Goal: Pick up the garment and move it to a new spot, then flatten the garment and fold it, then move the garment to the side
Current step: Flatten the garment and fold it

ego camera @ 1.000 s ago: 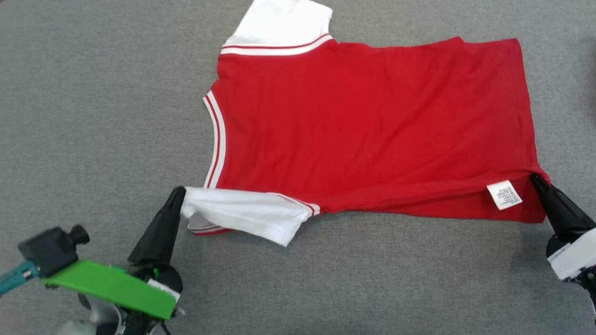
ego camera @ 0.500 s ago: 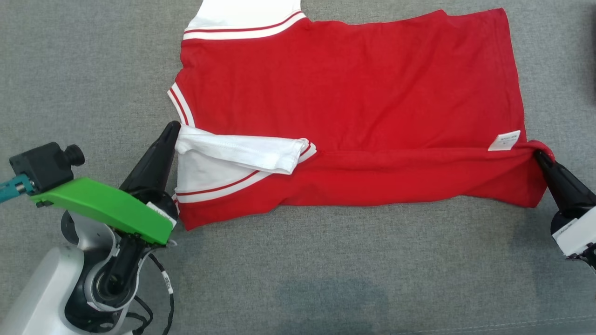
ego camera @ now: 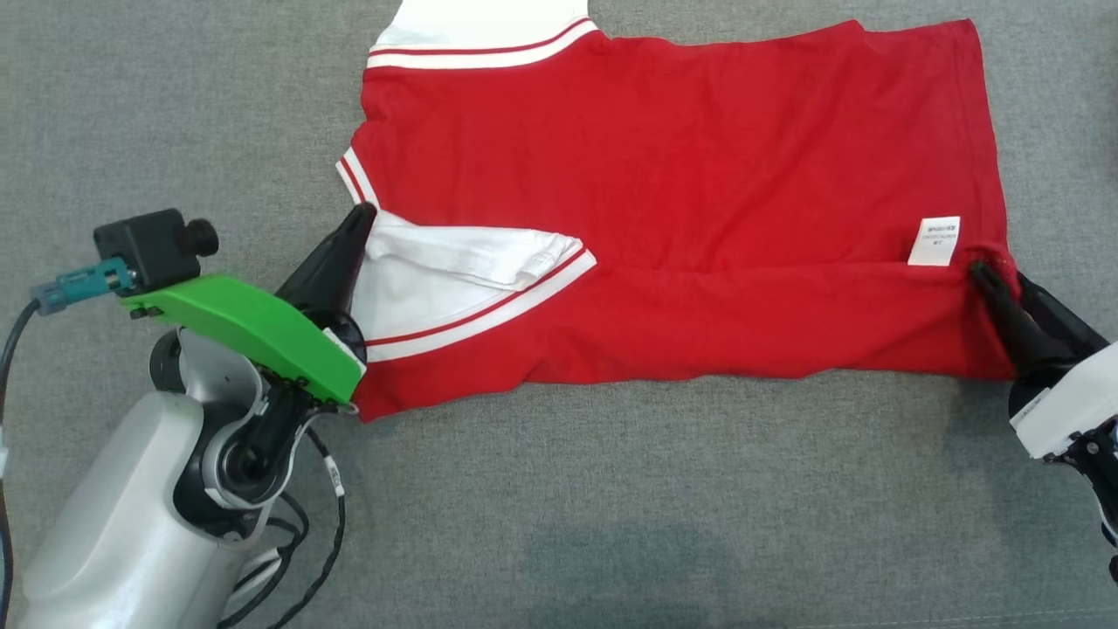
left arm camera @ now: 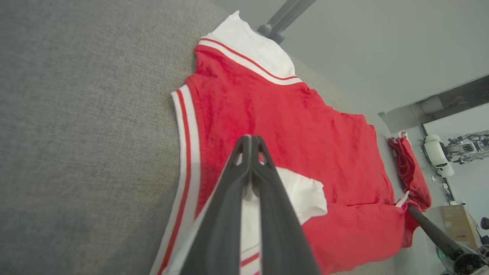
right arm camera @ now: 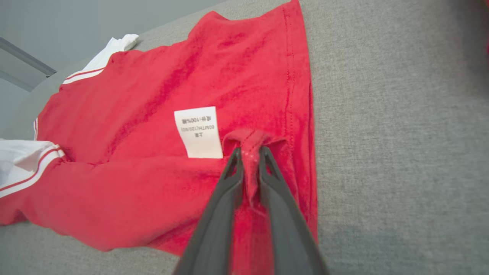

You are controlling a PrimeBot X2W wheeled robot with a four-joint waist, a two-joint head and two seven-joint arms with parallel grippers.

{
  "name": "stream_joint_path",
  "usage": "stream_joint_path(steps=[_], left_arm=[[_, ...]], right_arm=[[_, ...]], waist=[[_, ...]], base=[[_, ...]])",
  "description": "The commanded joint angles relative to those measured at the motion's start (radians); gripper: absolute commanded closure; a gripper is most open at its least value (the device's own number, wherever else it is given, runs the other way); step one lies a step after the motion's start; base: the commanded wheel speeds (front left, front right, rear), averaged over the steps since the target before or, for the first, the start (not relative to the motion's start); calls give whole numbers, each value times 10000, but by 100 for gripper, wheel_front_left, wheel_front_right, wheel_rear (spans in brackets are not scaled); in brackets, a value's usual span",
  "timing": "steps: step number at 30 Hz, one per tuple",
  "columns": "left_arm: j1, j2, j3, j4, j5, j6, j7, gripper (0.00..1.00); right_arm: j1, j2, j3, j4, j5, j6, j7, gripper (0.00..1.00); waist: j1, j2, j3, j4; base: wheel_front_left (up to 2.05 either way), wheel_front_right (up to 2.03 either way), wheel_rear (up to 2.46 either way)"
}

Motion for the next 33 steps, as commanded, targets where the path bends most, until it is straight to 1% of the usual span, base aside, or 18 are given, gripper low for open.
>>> stream_joint_path(steps=[1, 2, 3, 4, 6, 8, 10, 12, 13, 14, 16, 18, 20, 22, 23, 27, 29, 33], left_arm=[[-308, -85, -1, 123, 109, -242, -176, 0], [-368, -223, 62, 287, 152, -360, -411, 0], [-409, -238, 83, 516, 271, -366, -559, 0], [-506, -248, 27, 651, 436, -503, -692, 0], [-560, -496, 8, 817, 253, -743, -845, 0], [-434, -485, 1, 925, 186, -884, -882, 0], [-150, -480, 194, 953, 208, -735, -1160, 0], [309, -330, 310, 762, 373, -535, -1470, 0], [309, -330, 310, 762, 373, -535, -1470, 0], [612, -267, 389, 565, 373, -443, -1608, 0], [1463, -177, 484, -1, 94, -289, -1761, 0], [2400, 113, 430, -677, 33, -151, -1711, 0], [3282, 256, 397, -1376, -147, -3, -1756, 0], [3898, 511, 276, -1886, -120, 64, -1639, 0], [4116, 539, 311, -2035, -192, 151, -1671, 0], [4374, 685, 107, -2335, -224, 188, -1393, 0], [4268, 700, -98, -2368, -286, 92, -1127, 0], [3880, 541, -291, -2061, -420, -39, -772, 0]], right_arm=[[-32, 31, -18, 43, -101, 3, -43, 0], [30, 28, -87, 74, -184, 3, -74, 0], [92, 45, -103, 89, -243, 3, -65, 0], [154, 84, -130, 91, -270, 3, -68, 0], [319, 85, -234, 23, -337, 3, -16, 0], [515, 93, -345, -128, -371, 3, 3, 0], [774, 132, -454, -328, -419, 3, 1, 0], [1066, 181, -570, -559, -490, 3, 5, 0], [1066, 181, -570, -559, -490, 3, 5, 0], [1243, 209, -588, -725, -519, 3, 44, 0], [1587, 240, -624, -1013, -598, 3, 148, 0], [1924, 266, -669, -1332, -634, 3, 217, 0], [2167, 309, -723, -1559, -702, 3, 290, 0], [2338, 353, -767, -1639, -742, 3, 311, 0], [2370, 386, -812, -1637, -787, 3, 300, 0], [2230, 478, -1040, -1346, -918, 3, 408, 0], [2107, 490, -1135, -1154, -1000, 3, 460, 0], [1860, 579, -1219, -700, -1113, 3, 546, 0]], waist=[[-1, 0, -92, 61], [-1, 0, -146, 92], [-1, 0, -200, 109], [-1, 0, -250, 112], [-1, 0, -346, 120], [-1, 0, -417, 107], [-1, 0, -469, 65], [-1, 0, -485, -37], [-1, 0, -485, -37], [-1, 0, -485, -79], [-1, 0, -462, -167], [-1, 0, -396, -214], [-1, 0, -279, -246], [-1, 0, -205, -181], [-1, 0, -168, -140], [-1, 0, -63, 50], [-1, 0, -13, 135], [-1, 0, 103, 265]], base=[[0, 0, 0], [0, 0, 0], [0, 0, 0], [0, 0, 0], [0, 0, 0], [0, 0, 0], [0, 0, 0], [0, 0, 0], [0, 0, 0], [0, 0, 0], [0, 0, 0], [0, 0, 0], [0, 0, 0], [0, 0, 0], [0, 0, 0], [0, 0, 0], [0, 0, 0], [0, 0, 0]])
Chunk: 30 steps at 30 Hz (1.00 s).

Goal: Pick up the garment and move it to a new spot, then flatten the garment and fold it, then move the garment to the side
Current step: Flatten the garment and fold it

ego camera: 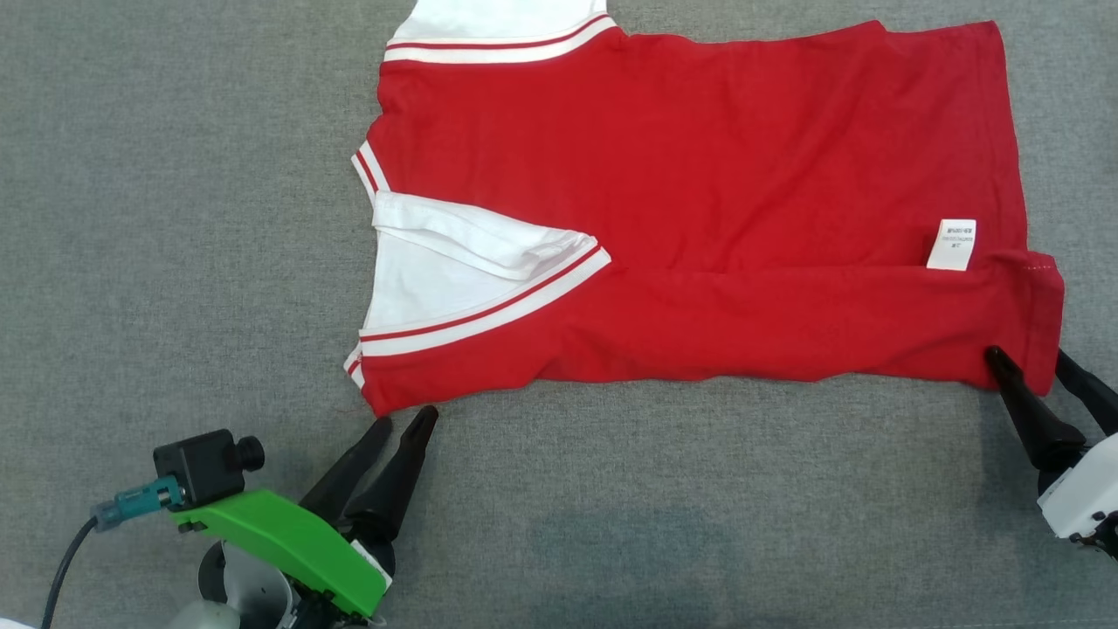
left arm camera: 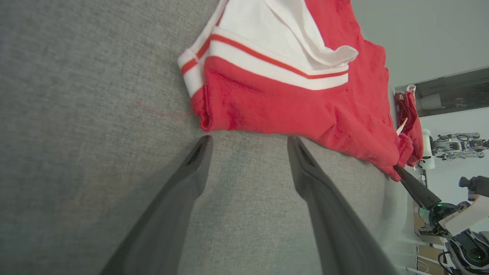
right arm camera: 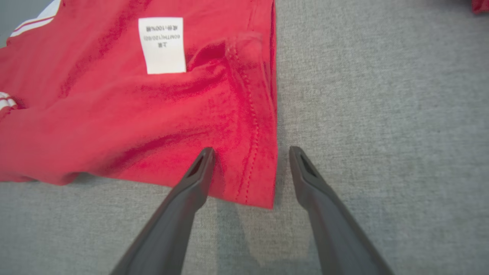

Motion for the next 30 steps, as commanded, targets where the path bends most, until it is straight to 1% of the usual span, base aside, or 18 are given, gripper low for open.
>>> stream_joint_path(steps=[1, 8, 13, 18, 19, 20, 21, 22, 23, 24, 25, 26, 27, 30], left_arm=[[-268, -52, 10, 168, -51, -71, 42, 0], [-812, -214, 109, 893, -161, -128, 206, 0], [-1060, -324, -2, 1329, -125, -205, 294, 0], [-1362, -434, 126, 1713, -115, -264, 160, 0], [-1416, -431, 163, 1771, -118, -281, 128, 6], [-1462, -439, 226, 1809, -128, -300, 82, 55], [-1499, -438, 243, 1834, -181, -337, 102, 88], [-1549, -407, 251, 1831, -210, -429, 131, 100], [-1549, -407, 251, 1831, -210, -429, 131, 100], [-1590, -382, 269, 1841, -248, -492, 139, 100], [-1624, -374, 290, 1855, -271, -538, 164, 100], [-1646, -369, 302, 1869, -298, -590, 177, 100], [-1671, -341, 322, 1900, -314, -622, 192, 100], [-1754, -357, 509, 1956, -451, -718, 77, 100]], right_arm=[[-141, 49, -18, 130, -87, 3, -3, 0], [-458, 177, 268, 653, -123, 3, -31, 0], [-566, 229, 493, 845, 7, 3, 80, 0], [-593, 190, 736, 978, 147, 3, 275, 0], [-599, 181, 800, 989, 178, 3, 304, 0], [-602, 175, 858, 988, 202, 4, 353, 0], [-613, 165, 908, 1006, 238, 4, 408, 0], [-627, 149, 938, 1022, 285, 4, 417, 22], [-627, 149, 938, 1022, 285, 4, 417, 22], [-660, 144, 930, 1051, 311, 4, 426, 51], [-694, 129, 931, 1077, 343, 4, 439, 58], [-717, 102, 979, 1092, 389, 6, 465, 84], [-737, 73, 1026, 1101, 454, 6, 500, 100], [-784, -5, 1119, 1091, 724, 3, 594, 100]], waist=[[-1, 0, 62, 61], [-1, 0, 133, -6], [-1, 0, 162, -84], [-1, 0, 194, -115], [-1, 0, 196, -115], [-1, 0, 199, -118], [-1, 0, 201, -118], [-1, 0, 197, -112], [-1, 0, 197, -112], [-1, 0, 192, -102], [-1, 0, 182, -90], [-1, 0, 171, -77], [-1, 0, 160, -68], [-1, 0, 125, -49]], base=[[0, 0, 0], [0, 0, 0], [0, 0, 0], [0, 0, 0], [0, 0, 0], [0, 0, 0], [0, 0, 0], [0, 0, 0], [0, 0, 0], [0, 0, 0], [0, 0, 0], [0, 0, 0], [0, 0, 0], [0, 0, 0]])
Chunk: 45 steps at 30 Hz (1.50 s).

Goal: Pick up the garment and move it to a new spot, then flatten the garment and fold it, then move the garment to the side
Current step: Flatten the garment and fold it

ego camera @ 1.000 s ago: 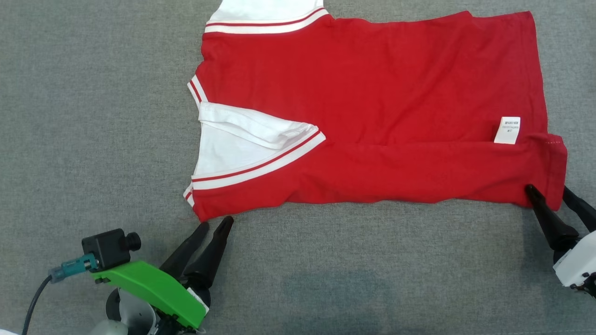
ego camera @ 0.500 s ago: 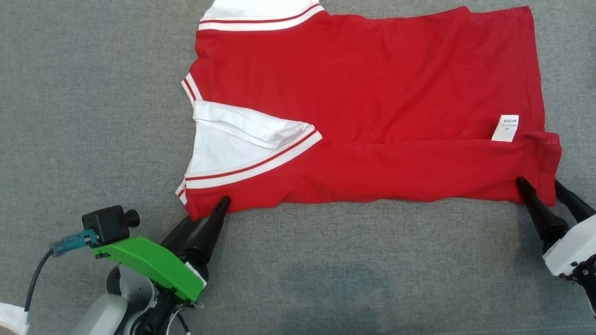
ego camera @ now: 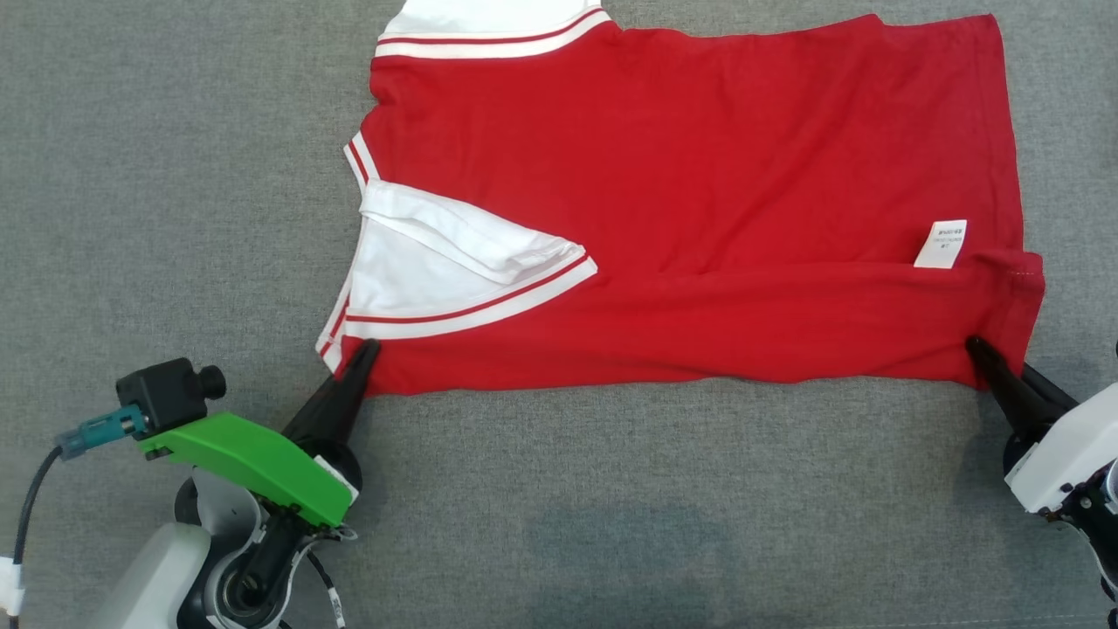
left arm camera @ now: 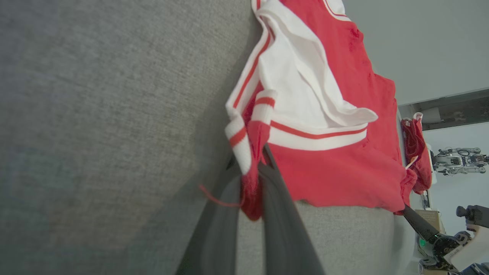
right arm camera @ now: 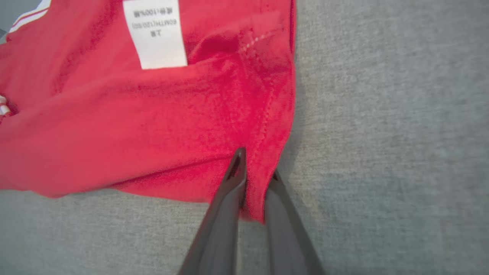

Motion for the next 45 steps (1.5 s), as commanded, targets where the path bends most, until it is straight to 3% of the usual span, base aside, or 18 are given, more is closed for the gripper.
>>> stream_joint_path(steps=[1, 8, 17, 25, 34, 35, 36, 37, 38, 39, 45], left_arm=[[-190, 75, 126, 54, -67, -15, -91, 100], [340, 309, 353, -465, -170, 127, -208, 100], [1950, 430, 342, -2111, -218, 645, -626, 100], [3043, 411, 6, -3226, -203, 935, -717, 100], [1990, -287, -918, -1704, 522, 886, -453, 100], [1903, -293, -907, -1594, 570, 927, -462, 91], [1854, -297, -861, -1512, 572, 999, -497, 66], [1854, -297, -861, -1512, 572, 999, -497, 66], [1854, -240, -796, -1463, 612, 1086, -557, 39], [1881, -134, -779, -1417, 689, 1182, -560, 0], [2470, 354, -534, -1814, 871, 1822, -611, 0]], right_arm=[[54, 62, 201, 174, 158, 6, 230, 100], [-141, -512, -245, -11, 1327, 3, 835, 100], [952, -1355, -1600, -217, 2461, -7, 2700, 100], [1688, -1191, -2606, -738, 2789, -6, 4016, 100], [1709, -653, -1792, -1237, 2147, 5, 4582, 100], [1706, -684, -1721, -1278, 2055, 5, 4564, 100], [1692, -727, -1681, -1333, 1925, 3, 4470, 91], [1692, -727, -1681, -1333, 1925, 3, 4470, 91], [1659, -788, -1666, -1367, 1787, 3, 4364, 50], [1666, -874, -1649, -1367, 1651, 3, 4263, 0], [1509, -1321, -1589, -1186, 744, 3, 3348, 0]], waist=[[1, 0, -21, 1], [1, 0, -184, -74], [1, 0, -387, 28], [1, 0, -470, 194], [1, 0, -369, 180], [1, 0, -364, 134], [1, 0, -364, 87], [1, 0, -364, 87], [1, 0, -360, 24], [1, 0, -367, -29], [1, 0, -347, -280]], base=[[0, 0, 0], [0, 0, 0], [0, 0, 0], [0, 0, 0], [0, 0, 0], [0, 0, 0], [0, 0, 0], [0, 0, 0], [0, 0, 0], [0, 0, 0], [0, 0, 0]])
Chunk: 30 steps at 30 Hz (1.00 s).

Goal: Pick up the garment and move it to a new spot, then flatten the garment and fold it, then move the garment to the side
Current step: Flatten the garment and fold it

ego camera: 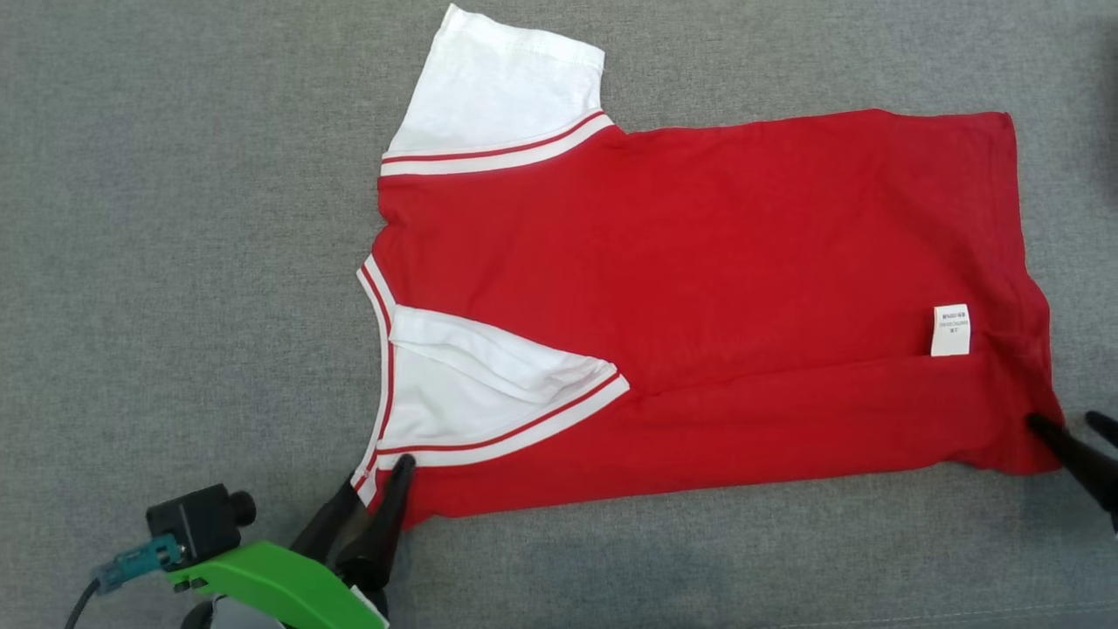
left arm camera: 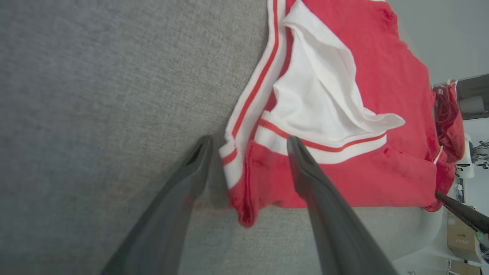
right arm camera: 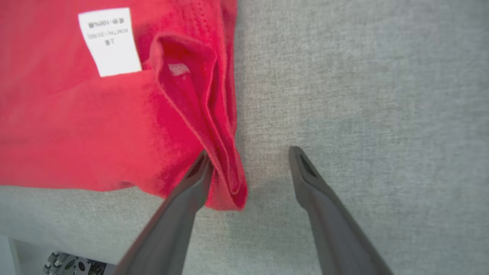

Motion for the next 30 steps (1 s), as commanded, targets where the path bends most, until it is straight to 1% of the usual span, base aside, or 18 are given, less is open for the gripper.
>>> stream_joint_path(steps=[1, 4, 6, 10, 11, 13, 14, 16, 18, 20, 21, 24, 30], left_arm=[[199, 247, 71, -67, 210, 259, -38, 0], [468, 712, 49, -476, 565, 719, 60, 0], [422, 1227, 164, -847, 1056, 930, -3, 0], [-564, 2007, 417, -1418, 1876, 962, 74, 0], [-961, 2144, 408, -1449, 2023, 866, 228, 0], [-1890, 2239, 367, -1380, 2250, 649, 603, 0], [-2915, 2383, 271, -1099, 2383, 353, 1073, 0], [-3923, 2269, 235, -740, 2282, -30, 1488, 0], [-4858, 2173, 239, -268, 2081, -523, 1855, 0], [-5677, 2013, 353, 310, 1647, -849, 2338, 0], [-6166, 2037, 382, 543, 1489, -1111, 2586, 0], [-7454, 1953, 551, 1350, 899, -1563, 3413, 0], [-9257, 1568, 534, 2580, -583, -2109, 5388, 0]], right_arm=[[-171, -151, -21, 77, -243, 1, -276, 0], [-482, -287, 32, 145, -523, 1, -857, 0], [-918, -382, -45, 47, -722, -1, -1411, 0], [-2161, -266, 44, 226, -1083, 1, -2163, 0], [-2544, -279, 213, 338, -1177, 1, -2235, 0], [-3380, -248, 454, 637, -1365, 1, -2363, 0], [-4108, -268, 794, 992, -1554, 1, -2395, 0], [-4851, -212, 1063, 1361, -1712, 1, -2470, 0], [-5483, -186, 1377, 1723, -1857, 1, -2522, 0], [-6095, -138, 1624, 2064, -1943, 1, -2561, 0], [-6367, -144, 1783, 2240, -2009, 1, -2557, 0], [-7123, -112, 2202, 2755, -2063, 1, -2525, 0], [-8014, -4, 3086, 3354, -1796, 1, -2541, 0]], waist=[[0, 0, 31, -76], [0, 0, 127, -119], [0, 0, 282, -129], [0, 0, 834, -113], [0, 0, 981, -101], [0, 0, 1272, -69], [0, 0, 1526, -63], [0, 0, 1772, -67], [0, 0, 1980, -90], [0, 0, 2183, -128], [0, 0, 2289, -160], [0, 0, 2541, -280], [0, 0, 2721, -566]], base=[[0, 0, 0], [0, 0, 0], [0, 0, 0], [0, 0, 0], [0, 0, 0], [0, 0, 0], [0, 0, 0], [0, 0, 0], [0, 0, 0], [0, 0, 0], [0, 0, 0], [0, 0, 0], [0, 0, 0]])
